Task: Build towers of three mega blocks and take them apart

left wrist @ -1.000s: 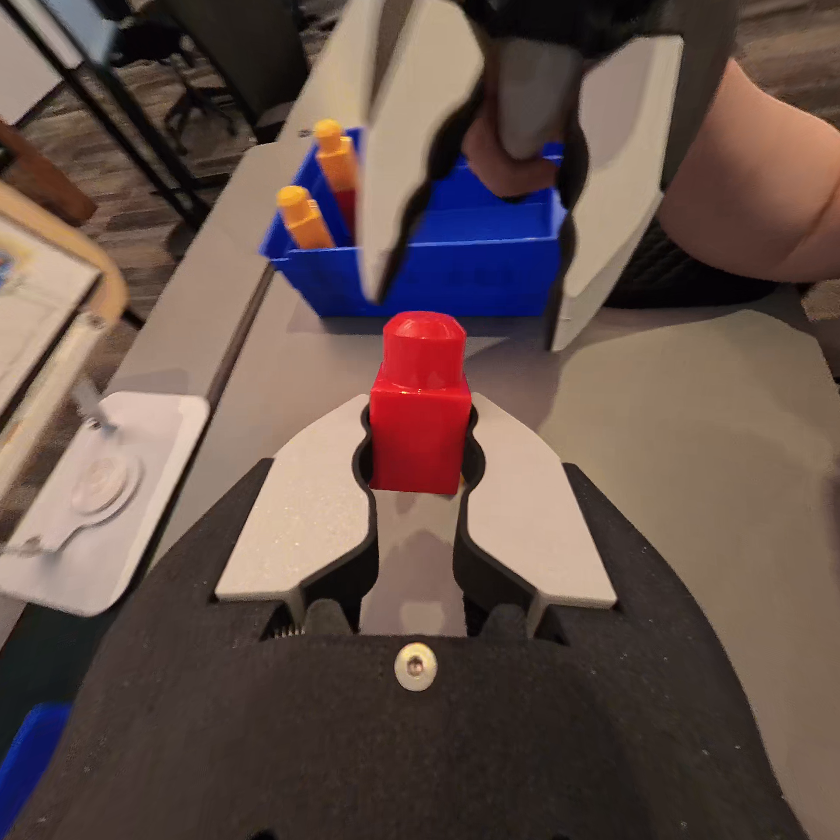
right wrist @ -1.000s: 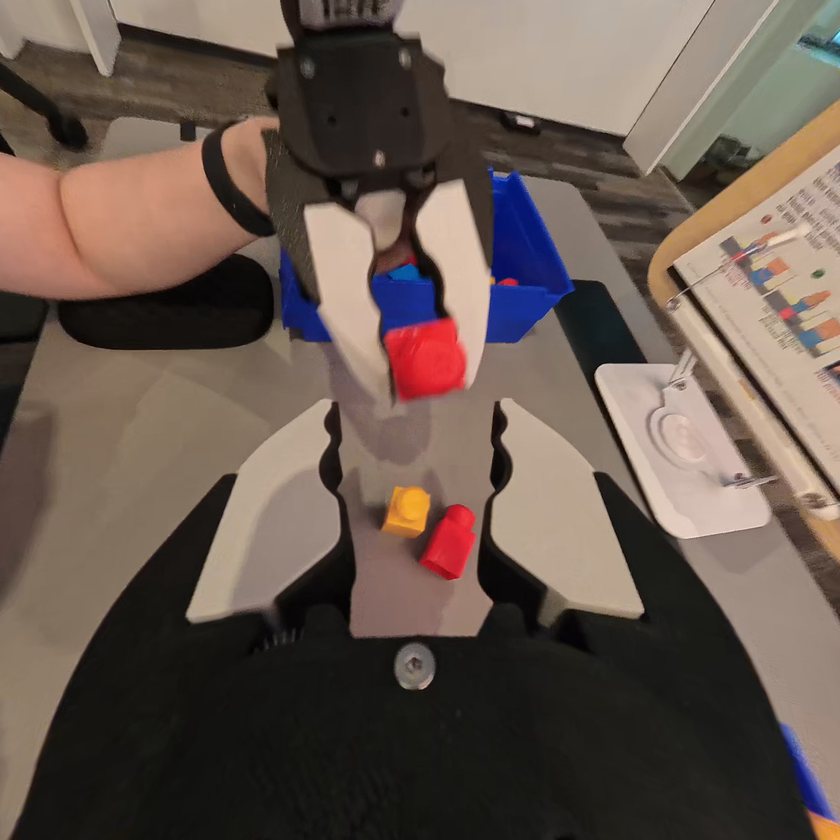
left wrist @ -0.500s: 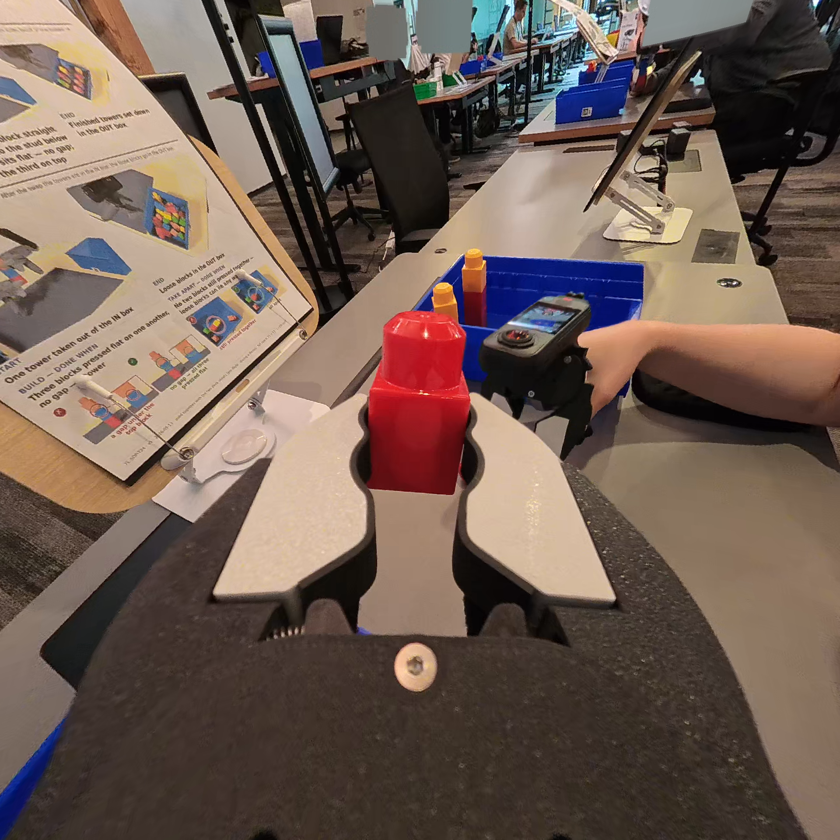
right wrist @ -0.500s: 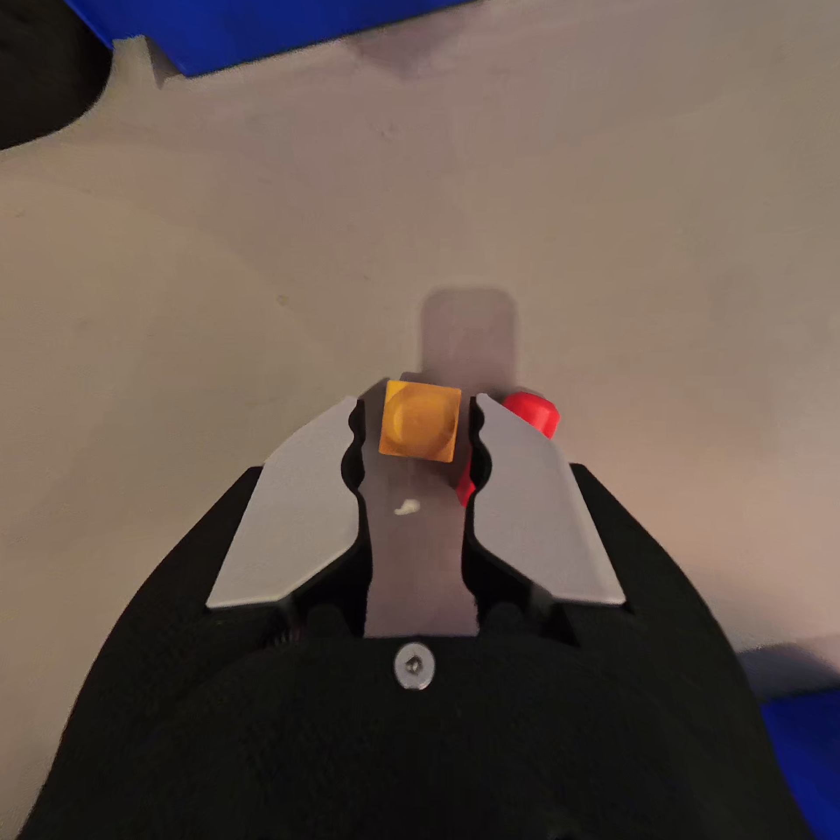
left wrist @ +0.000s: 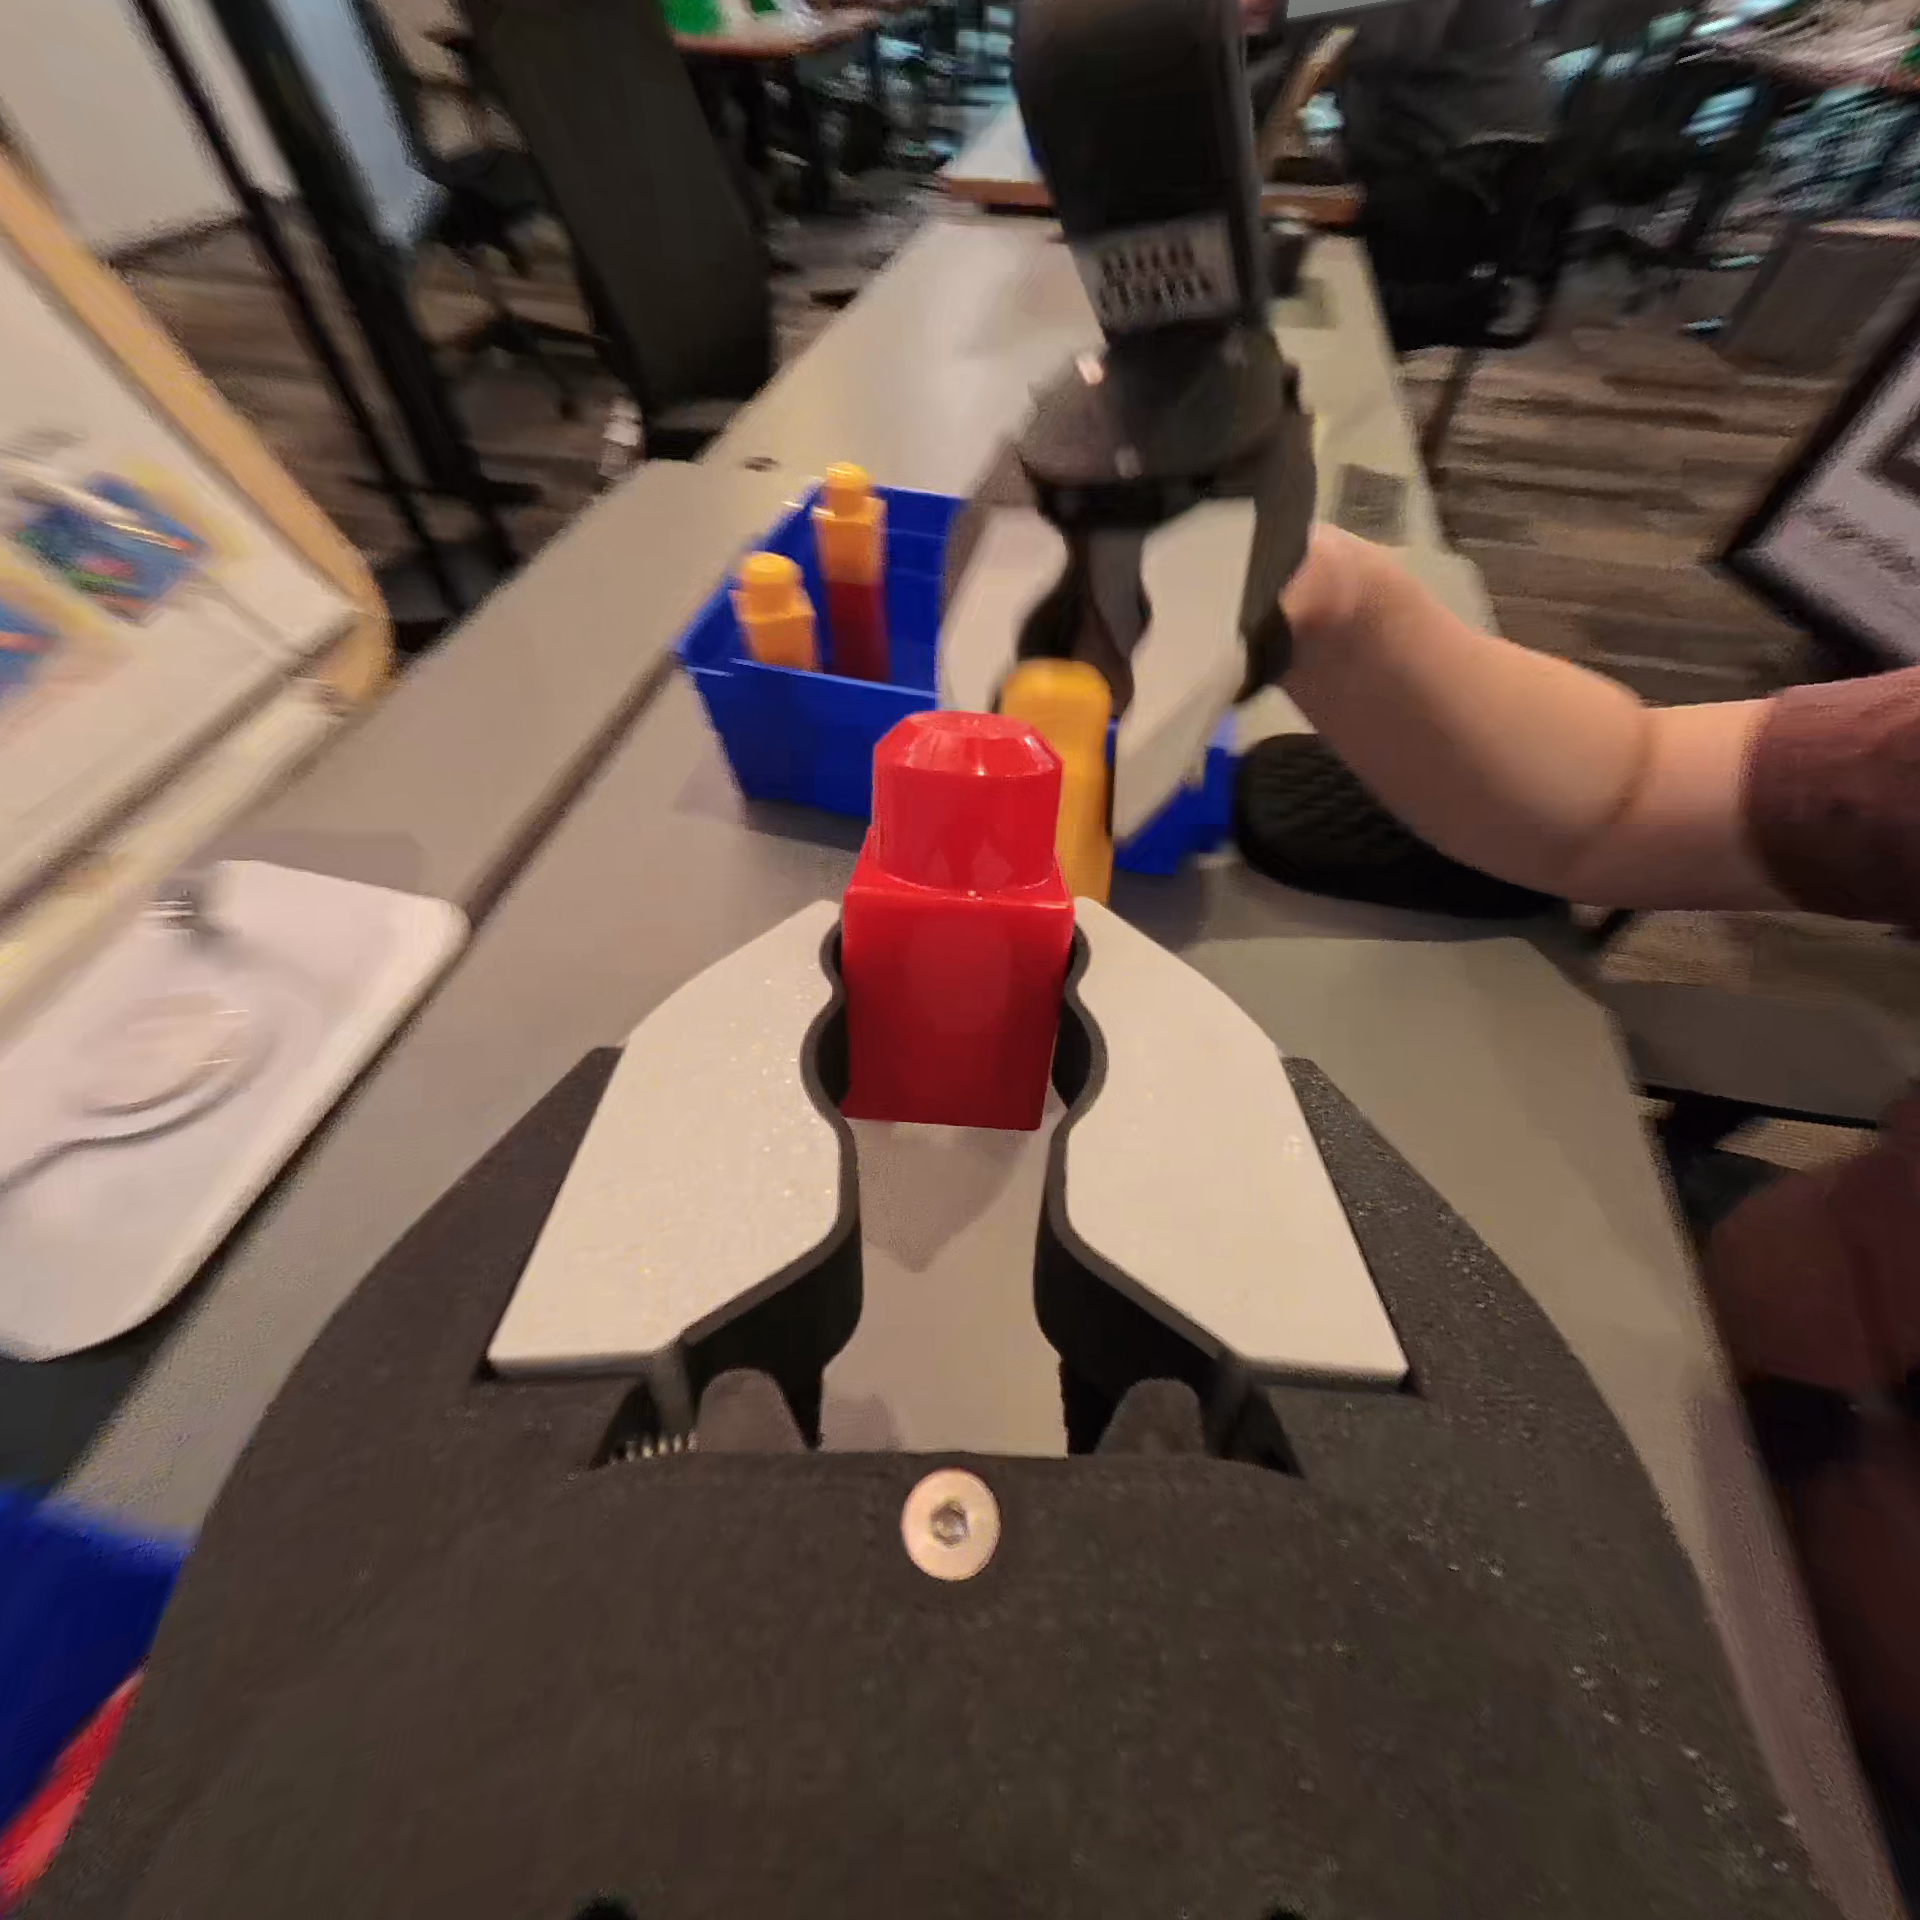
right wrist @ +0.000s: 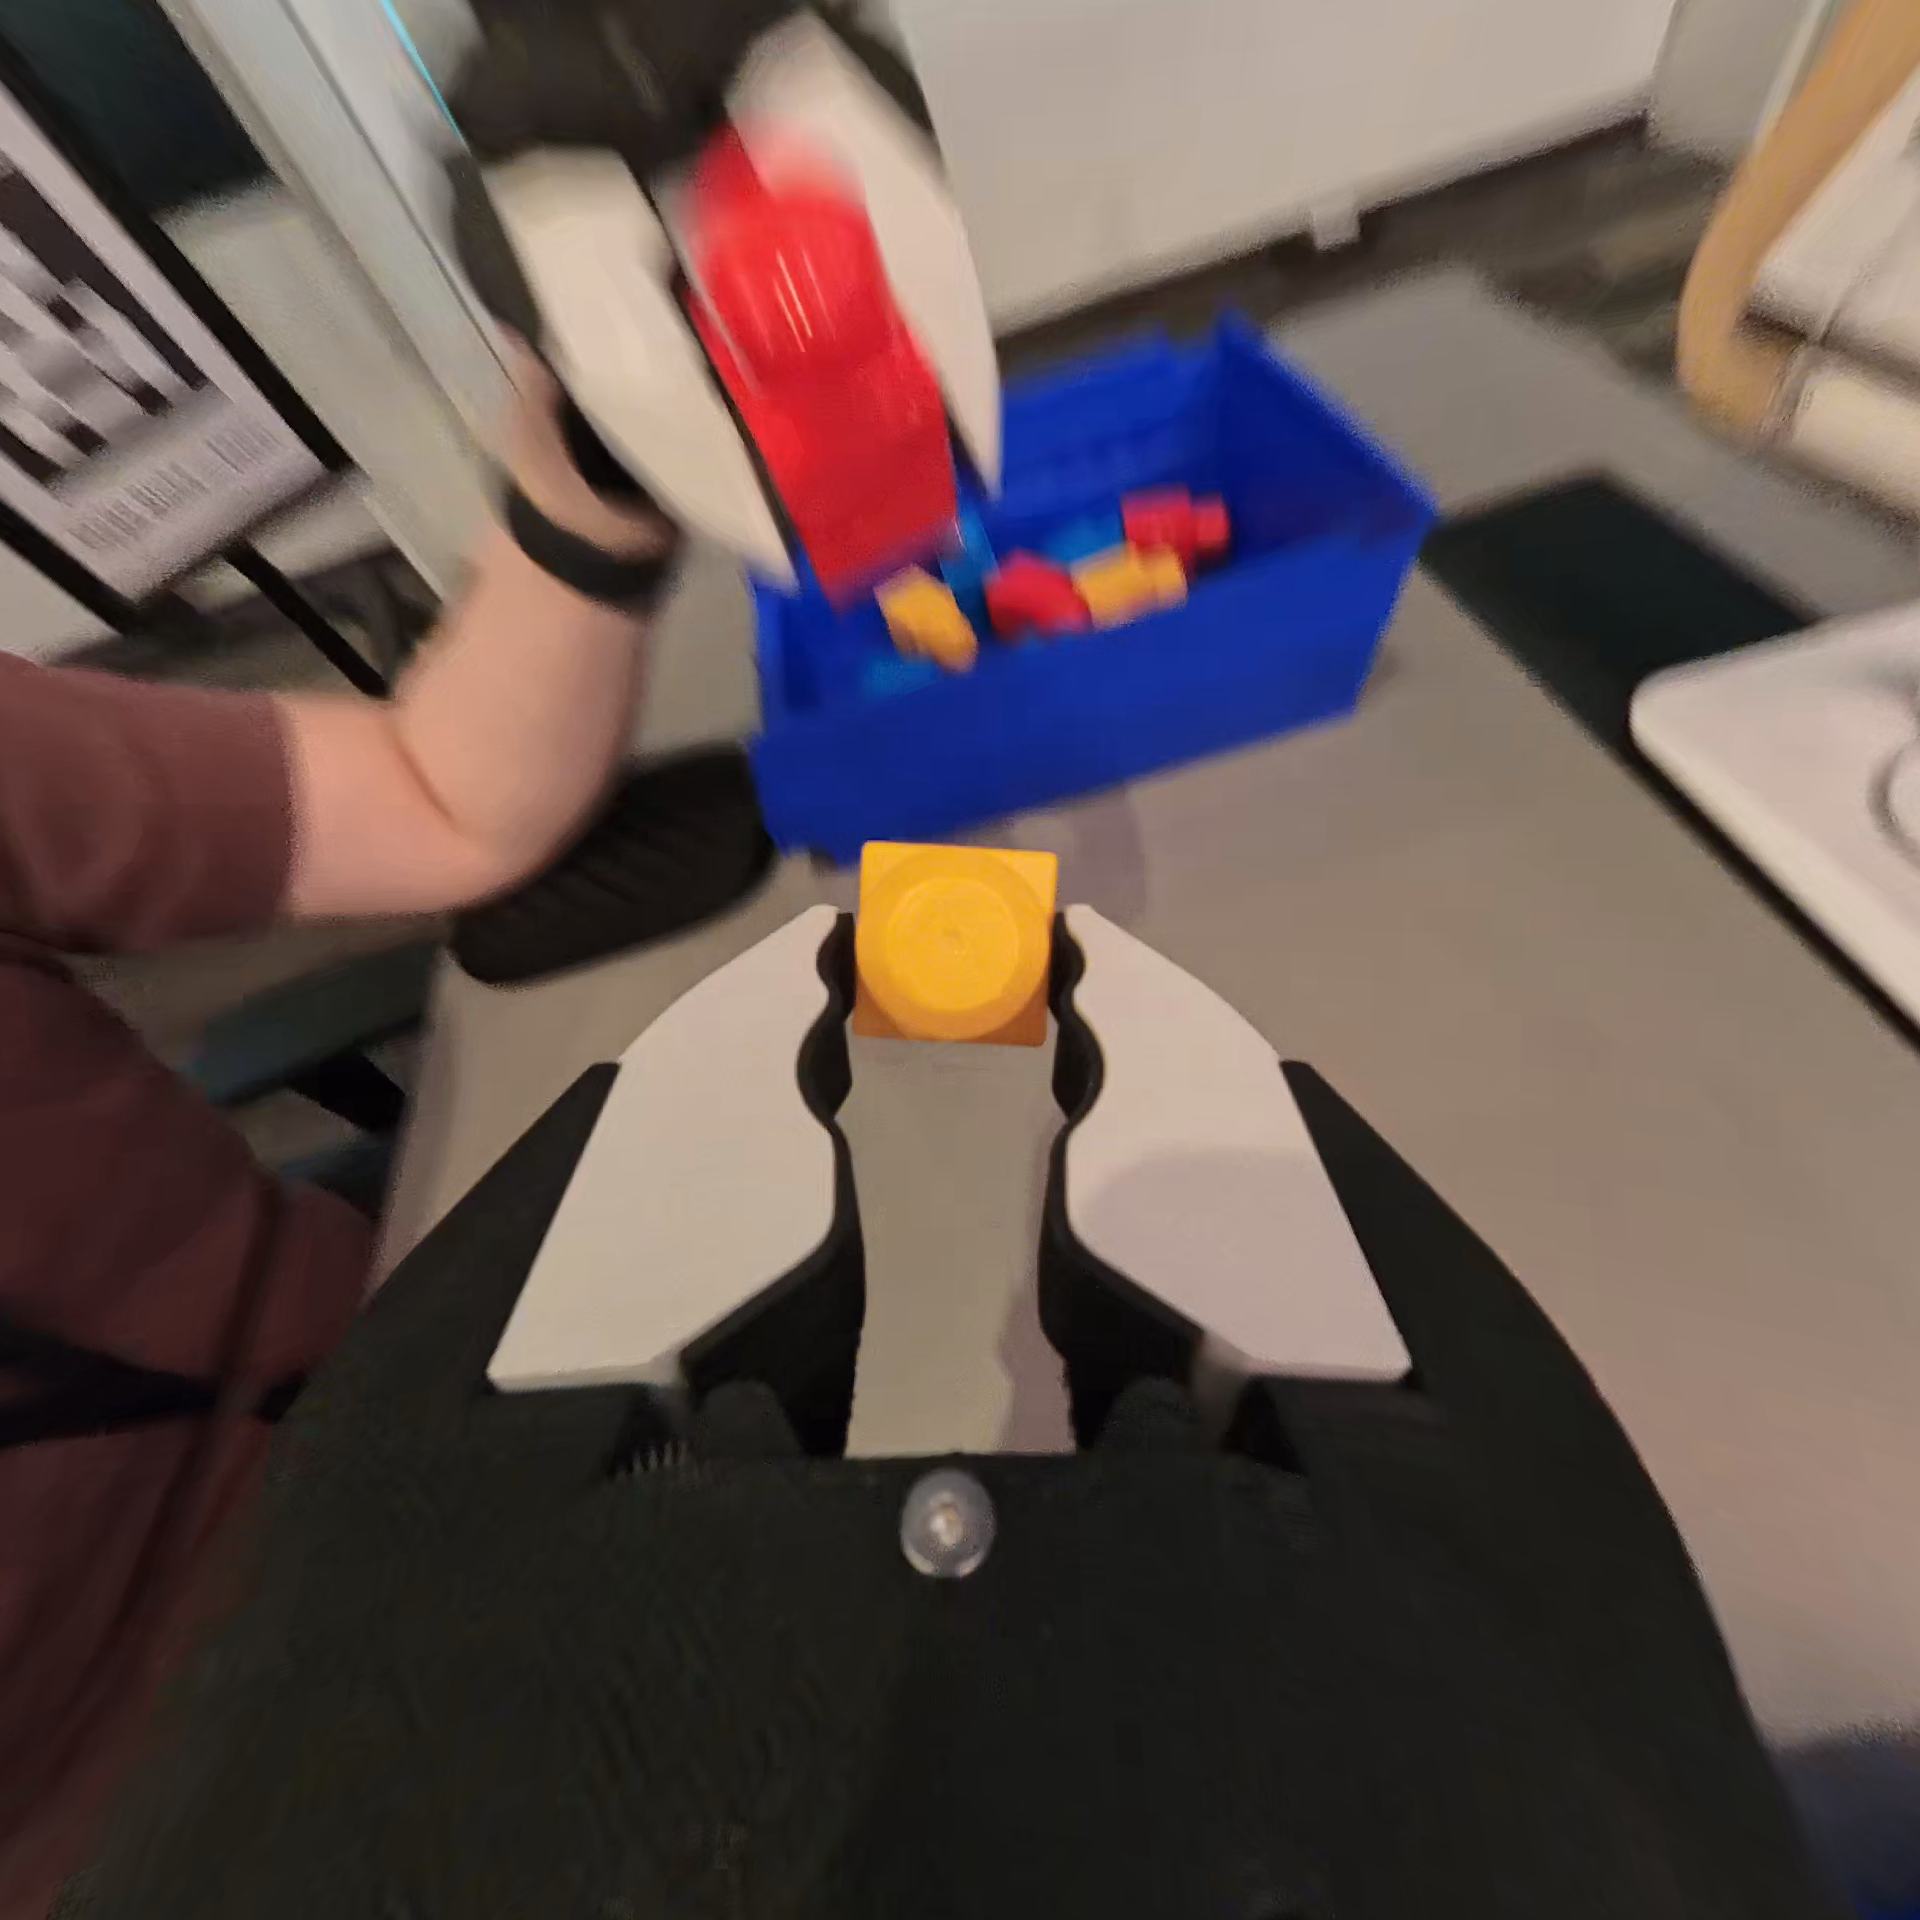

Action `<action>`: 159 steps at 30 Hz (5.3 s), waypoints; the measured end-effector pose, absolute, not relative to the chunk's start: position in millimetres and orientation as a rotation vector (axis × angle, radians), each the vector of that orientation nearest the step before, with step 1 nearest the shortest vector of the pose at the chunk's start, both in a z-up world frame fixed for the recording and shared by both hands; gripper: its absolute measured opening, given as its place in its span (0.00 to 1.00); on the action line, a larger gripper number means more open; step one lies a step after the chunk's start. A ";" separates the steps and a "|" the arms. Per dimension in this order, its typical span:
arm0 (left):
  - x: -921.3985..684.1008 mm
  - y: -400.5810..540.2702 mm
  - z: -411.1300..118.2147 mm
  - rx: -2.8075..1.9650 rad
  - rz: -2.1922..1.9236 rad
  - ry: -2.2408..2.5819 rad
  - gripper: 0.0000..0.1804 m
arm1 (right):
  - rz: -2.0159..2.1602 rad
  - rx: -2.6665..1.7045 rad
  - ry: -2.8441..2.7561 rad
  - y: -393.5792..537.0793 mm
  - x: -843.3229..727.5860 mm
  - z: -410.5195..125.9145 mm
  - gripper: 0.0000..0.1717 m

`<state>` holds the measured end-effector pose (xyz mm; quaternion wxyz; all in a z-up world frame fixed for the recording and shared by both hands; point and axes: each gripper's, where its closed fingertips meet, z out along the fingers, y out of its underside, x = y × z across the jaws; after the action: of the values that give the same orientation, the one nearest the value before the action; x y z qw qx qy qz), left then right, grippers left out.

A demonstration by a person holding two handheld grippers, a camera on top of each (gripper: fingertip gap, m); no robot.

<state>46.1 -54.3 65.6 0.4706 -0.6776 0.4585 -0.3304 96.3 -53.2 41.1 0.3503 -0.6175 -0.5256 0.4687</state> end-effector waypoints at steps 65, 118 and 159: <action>3.7 -60.3 93.1 -1.738 -0.849 0.968 0.19 | 0.254 -2.165 -1.567 4.2 116.6 -110.9 0.32; 101.7 -97.3 22.2 -1.878 -1.151 1.323 0.19 | 1.521 -1.228 -0.943 -58.4 89.8 121.0 0.32; 93.6 -87.8 16.5 -1.888 -1.078 1.327 0.20 | 1.375 -1.528 -1.375 -75.1 72.2 49.1 0.26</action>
<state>93.6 -87.8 16.5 0.2929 -0.7088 0.4982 -0.4046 72.2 -75.1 49.1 0.3277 -0.5837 -0.5253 0.5253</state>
